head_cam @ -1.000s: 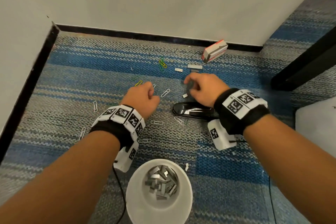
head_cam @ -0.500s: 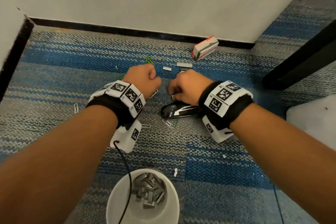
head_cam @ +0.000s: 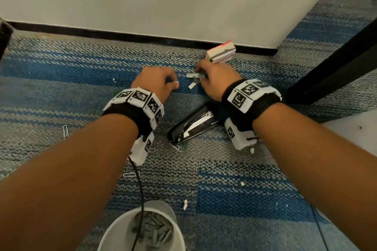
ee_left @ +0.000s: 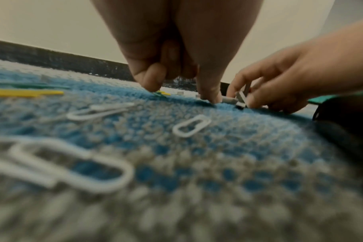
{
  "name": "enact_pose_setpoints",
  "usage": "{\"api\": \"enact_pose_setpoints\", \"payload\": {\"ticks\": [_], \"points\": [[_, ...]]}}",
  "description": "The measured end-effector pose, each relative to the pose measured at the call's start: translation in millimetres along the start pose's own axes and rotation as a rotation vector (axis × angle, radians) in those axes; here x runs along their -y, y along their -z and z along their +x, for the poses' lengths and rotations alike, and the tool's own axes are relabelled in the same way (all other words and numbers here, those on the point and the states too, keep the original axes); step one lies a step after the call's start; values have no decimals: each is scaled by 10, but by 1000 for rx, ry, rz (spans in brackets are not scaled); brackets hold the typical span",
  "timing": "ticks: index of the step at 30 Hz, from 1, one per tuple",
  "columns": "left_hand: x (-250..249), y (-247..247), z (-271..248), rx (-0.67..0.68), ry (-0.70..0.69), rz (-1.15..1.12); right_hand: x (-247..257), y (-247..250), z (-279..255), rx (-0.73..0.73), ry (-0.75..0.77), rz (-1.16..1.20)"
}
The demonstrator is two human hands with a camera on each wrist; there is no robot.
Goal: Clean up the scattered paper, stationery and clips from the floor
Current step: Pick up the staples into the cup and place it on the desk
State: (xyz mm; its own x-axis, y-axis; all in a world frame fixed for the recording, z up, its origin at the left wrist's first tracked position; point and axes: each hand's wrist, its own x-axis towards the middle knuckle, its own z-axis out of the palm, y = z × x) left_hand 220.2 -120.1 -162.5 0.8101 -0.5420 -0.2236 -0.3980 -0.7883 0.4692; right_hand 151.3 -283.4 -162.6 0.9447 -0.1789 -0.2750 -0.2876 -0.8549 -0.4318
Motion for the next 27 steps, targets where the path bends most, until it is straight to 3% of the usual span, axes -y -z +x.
{"api": "enact_pose_setpoints", "payload": {"ticks": [3, 6, 8, 11, 13, 15, 17, 19, 21, 27], "points": [[-53, 23, -46, -62, 82, -153, 19, 4, 34, -33, 9, 41], [-132, 86, -73, 33, 379, -742, 7, 72, 32, -48, -131, 277], [-200, 138, -105, 95, 490, -1135, 22, 115, 24, -30, -286, 669], [-275, 194, -136, 85, 491, -1307, 21, 176, -12, 63, -407, 1210], [-275, 150, -106, 60, 499, -1208, 3, 208, -28, 121, -343, 1270], [-265, 75, -58, 29, 399, -876, 2, 206, -14, 140, -300, 1172], [-254, -9, -28, 13, 180, -413, 7, 178, 17, 73, -232, 811], [-272, -44, -40, 69, 33, -119, -4, 119, 62, 30, -138, 393], [-283, -69, -20, 104, -28, 13, -6, 50, 80, 35, -67, 178], [-325, -19, -12, 81, -36, 143, -44, 31, 62, 5, -89, 223]]}}
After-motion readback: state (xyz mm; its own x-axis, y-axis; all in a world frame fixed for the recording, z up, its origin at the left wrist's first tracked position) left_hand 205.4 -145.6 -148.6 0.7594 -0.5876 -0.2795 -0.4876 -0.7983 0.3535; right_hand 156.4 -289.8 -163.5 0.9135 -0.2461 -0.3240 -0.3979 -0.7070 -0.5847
